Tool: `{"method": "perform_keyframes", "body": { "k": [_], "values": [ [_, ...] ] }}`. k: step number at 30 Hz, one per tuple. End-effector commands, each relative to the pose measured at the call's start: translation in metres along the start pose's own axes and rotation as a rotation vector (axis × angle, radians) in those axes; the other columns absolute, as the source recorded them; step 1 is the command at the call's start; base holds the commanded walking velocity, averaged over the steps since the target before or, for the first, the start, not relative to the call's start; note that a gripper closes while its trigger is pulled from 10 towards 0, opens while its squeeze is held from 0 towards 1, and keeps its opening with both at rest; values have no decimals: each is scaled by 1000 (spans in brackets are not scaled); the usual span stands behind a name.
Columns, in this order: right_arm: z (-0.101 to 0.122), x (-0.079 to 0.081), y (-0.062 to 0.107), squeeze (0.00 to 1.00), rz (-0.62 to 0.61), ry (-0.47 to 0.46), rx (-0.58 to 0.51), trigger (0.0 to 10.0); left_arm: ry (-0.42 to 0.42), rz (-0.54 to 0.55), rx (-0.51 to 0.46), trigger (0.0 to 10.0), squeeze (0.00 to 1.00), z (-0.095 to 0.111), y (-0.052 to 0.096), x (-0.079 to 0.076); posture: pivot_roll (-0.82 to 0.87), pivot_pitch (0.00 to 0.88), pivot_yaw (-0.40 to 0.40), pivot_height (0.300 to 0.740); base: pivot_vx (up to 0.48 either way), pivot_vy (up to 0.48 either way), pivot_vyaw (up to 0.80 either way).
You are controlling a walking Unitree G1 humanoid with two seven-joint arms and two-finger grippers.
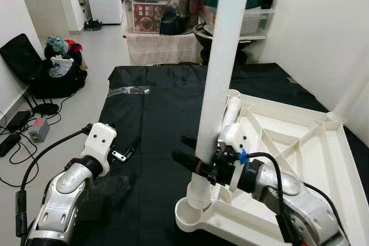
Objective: Building children table
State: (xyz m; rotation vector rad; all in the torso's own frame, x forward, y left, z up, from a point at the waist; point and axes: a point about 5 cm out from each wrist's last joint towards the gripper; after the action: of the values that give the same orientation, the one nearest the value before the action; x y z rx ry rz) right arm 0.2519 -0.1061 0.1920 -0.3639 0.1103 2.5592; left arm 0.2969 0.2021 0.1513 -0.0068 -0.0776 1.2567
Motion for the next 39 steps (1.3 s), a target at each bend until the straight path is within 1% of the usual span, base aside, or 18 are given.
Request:
{"method": "perform_keyframes", "body": {
  "k": [1, 6, 9, 12, 13, 17, 22, 30, 33, 39],
  "values": [
    [-7, 1, 2, 0, 10, -32, 33, 10000, -8, -6, 4, 10000, 0, 0, -1, 2, 87, 0, -57, 740, 0, 0, 0],
    [-5, 4, 1, 0, 24, -37, 15, 10000, -8, -7, 4, 10000, 0, 0, -2, 1, 89, 0, -57, 740, 0, 0, 0],
    [0, 14, -2, 0, 65, -28, -16, 10000, -6, -7, 7, 10000, 0, -2, -3, 2, 90, 0, -55, 740, 0, 0, 0],
    [0, 15, -3, 0, 72, -26, -20, 10000, -6, -7, 7, 10000, 0, -2, -3, 2, 90, 0, -55, 740, 0, 0, 0],
    [-1, 19, -4, 0, 83, -22, -24, 10000, -4, -5, 7, 10000, 0, -2, -3, 2, 91, 0, -55, 740, 0, 0, 0],
    [-3, 22, -5, 0, 92, -21, -24, 10000, -4, -2, 7, 10000, 0, -2, -4, 3, 93, 0, -56, 740, 0, 0, 0],
    [-7, 24, -5, 0, 85, -16, -14, 10000, -4, 2, 8, 10000, 0, -3, -3, 5, 92, 0, -55, 740, 0, 0, 0],
    [-9, 26, -1, 0, 108, -12, -12, 10000, 2, 1, 8, 10000, 0, -3, -4, 5, 93, 0, -56, 740, 0, 0, 0],
    [-11, 26, 2, 0, 137, -1, -5, 10000, 4, 6, 8, 10000, 0, -3, -4, 6, 100, 0, -62, 740, 0, 0, 0],
    [-13, 26, 3, 0, 168, -1, -2, 10000, 7, 15, 9, 10000, 0, -4, -2, 7, 111, 0, -72, 740, 0, 0, 0]
  ]
}}
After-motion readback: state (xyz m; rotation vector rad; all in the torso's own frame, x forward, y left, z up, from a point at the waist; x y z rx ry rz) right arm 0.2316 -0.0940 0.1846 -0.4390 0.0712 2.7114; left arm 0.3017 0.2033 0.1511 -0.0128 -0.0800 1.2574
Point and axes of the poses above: a point about 5 cm out from each wrist's last joint towards the gripper, its own y axis pointing back from the gripper into the wrist, its own z axis along the axis of the wrist's last joint, x = y × z, and after that the axes turned 14 degrees about y, right-handed
